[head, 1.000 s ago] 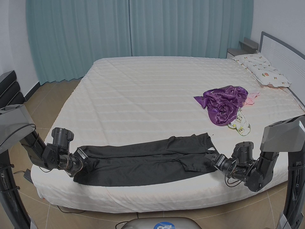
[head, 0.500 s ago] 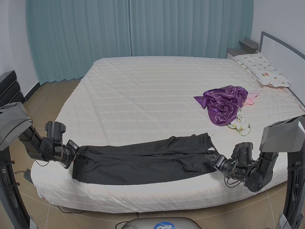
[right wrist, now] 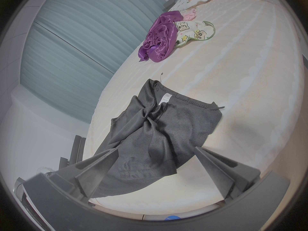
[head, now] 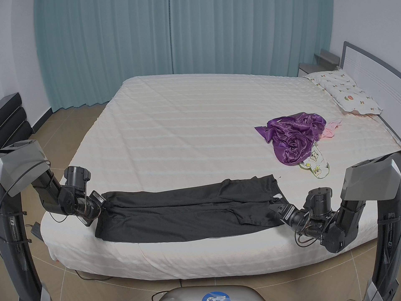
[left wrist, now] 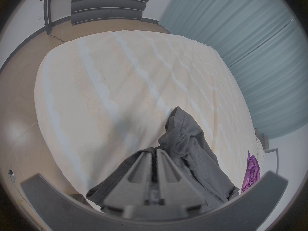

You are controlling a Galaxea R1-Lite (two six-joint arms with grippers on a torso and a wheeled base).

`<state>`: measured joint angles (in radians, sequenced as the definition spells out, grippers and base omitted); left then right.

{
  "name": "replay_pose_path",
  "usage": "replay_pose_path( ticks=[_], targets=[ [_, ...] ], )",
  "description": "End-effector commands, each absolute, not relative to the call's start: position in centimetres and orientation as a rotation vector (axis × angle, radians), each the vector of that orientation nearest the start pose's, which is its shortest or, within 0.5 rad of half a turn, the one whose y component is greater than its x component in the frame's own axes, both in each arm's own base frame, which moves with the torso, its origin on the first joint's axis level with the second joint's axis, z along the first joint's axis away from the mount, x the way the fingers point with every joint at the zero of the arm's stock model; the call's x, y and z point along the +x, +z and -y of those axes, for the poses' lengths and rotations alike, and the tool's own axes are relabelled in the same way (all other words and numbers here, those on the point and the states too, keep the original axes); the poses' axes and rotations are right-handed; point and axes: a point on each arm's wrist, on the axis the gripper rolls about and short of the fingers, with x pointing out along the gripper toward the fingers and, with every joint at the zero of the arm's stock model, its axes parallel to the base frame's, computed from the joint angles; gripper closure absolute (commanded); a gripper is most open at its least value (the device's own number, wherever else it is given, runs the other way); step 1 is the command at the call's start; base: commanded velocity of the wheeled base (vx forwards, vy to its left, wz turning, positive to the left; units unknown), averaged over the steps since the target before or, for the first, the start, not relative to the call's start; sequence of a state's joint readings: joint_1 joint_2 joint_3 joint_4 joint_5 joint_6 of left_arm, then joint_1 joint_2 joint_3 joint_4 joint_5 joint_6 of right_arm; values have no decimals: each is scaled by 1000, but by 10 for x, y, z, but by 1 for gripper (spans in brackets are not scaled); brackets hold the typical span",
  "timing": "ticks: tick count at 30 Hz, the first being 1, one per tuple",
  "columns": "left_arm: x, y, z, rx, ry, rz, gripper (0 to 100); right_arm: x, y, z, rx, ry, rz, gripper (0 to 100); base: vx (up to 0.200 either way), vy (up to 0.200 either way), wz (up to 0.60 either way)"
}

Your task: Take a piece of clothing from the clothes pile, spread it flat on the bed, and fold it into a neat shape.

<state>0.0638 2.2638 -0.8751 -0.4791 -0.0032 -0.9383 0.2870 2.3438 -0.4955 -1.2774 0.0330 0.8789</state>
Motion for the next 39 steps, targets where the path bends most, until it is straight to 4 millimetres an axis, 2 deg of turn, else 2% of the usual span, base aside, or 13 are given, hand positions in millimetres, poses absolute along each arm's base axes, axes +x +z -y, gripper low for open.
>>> replay_pose_path(
  ticks=[1,3,5,9,12,16,30,34,39],
  targets=[
    [358,-6,-22,-902,475,-816,0,307,-30,-91,775,41,-666,0,0,0,0],
    [356,2,-23,-907,463,-798,0,307,-29,-91,775,41,-664,0,0,0,0],
    [352,18,-24,-913,431,-770,0,307,-29,-91,775,42,-663,0,0,0,0],
    [347,27,-26,-850,347,-788,0,307,-29,-91,775,41,-664,0,0,0,0],
    [339,21,-26,-743,307,-836,0,307,-29,-91,776,40,-664,0,0,0,0],
    [336,20,-26,-701,306,-857,0,307,-30,-91,775,39,-665,0,0,0,0],
    [343,14,-22,-635,230,-923,0,306,-31,-92,773,40,-670,0,0,0,0],
    [348,-2,-20,-535,193,-966,0,306,-30,-92,773,39,-668,0,0,0,0],
    [356,-7,-19,-529,184,-964,0,306,-30,-92,772,41,-669,0,0,0,0]
  ],
)
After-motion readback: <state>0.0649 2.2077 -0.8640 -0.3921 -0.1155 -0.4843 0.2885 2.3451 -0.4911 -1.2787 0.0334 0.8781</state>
